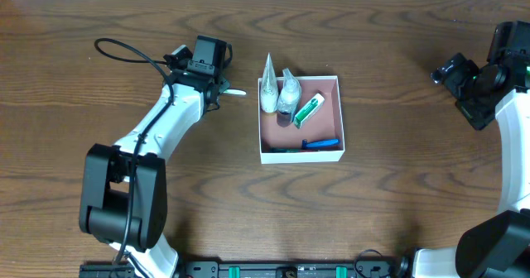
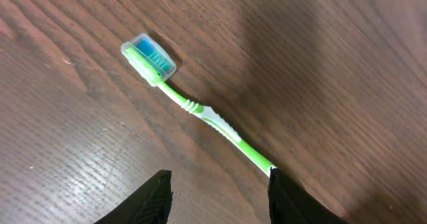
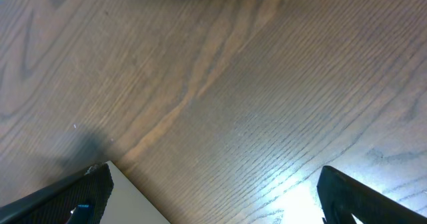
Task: Pack container
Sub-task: 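Release the tube and move the left gripper toward the toothbrush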
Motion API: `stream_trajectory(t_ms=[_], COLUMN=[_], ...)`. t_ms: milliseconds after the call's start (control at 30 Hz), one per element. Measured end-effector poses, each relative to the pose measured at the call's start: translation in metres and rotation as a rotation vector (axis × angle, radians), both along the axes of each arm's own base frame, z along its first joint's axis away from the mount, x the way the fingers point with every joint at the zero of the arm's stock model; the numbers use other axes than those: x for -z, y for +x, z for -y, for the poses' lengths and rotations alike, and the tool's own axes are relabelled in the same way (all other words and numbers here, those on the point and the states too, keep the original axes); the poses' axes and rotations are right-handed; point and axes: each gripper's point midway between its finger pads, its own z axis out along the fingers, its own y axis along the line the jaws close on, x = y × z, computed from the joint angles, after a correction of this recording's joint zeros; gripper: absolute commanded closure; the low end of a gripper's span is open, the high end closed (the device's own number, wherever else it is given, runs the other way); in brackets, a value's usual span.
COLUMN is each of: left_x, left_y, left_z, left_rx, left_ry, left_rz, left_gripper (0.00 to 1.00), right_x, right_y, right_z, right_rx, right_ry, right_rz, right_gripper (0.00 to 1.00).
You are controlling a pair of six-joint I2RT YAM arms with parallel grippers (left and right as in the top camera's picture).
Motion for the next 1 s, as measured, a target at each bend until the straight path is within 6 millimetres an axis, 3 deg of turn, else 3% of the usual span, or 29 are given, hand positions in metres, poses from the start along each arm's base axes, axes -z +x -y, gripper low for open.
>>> stream_trajectory(t_ms=[200,500,1000], left_x=[0.011,0.046,0.065], left_y=[0.006,0.01,0.022], left_z=[0.002,0.007,0.006], left_rx=[-0.041,-0.091,-0.111], left_ry=[-0.028,-0.095,-0.123], left_rz=[0.007,-0.037,-0.022], left_gripper=[0.52,0.52,0.52], right_x=[0.0,0.0,0.0], right_y=[0.0,0.0,0.0], right_z=[0.0,0.0,0.0], right_rx=[0.0,0.0,0.0], right_ry=[0.0,0.0,0.0], right_rz=[0.0,0.0,0.0], right_gripper=[0.01,0.01,0.01])
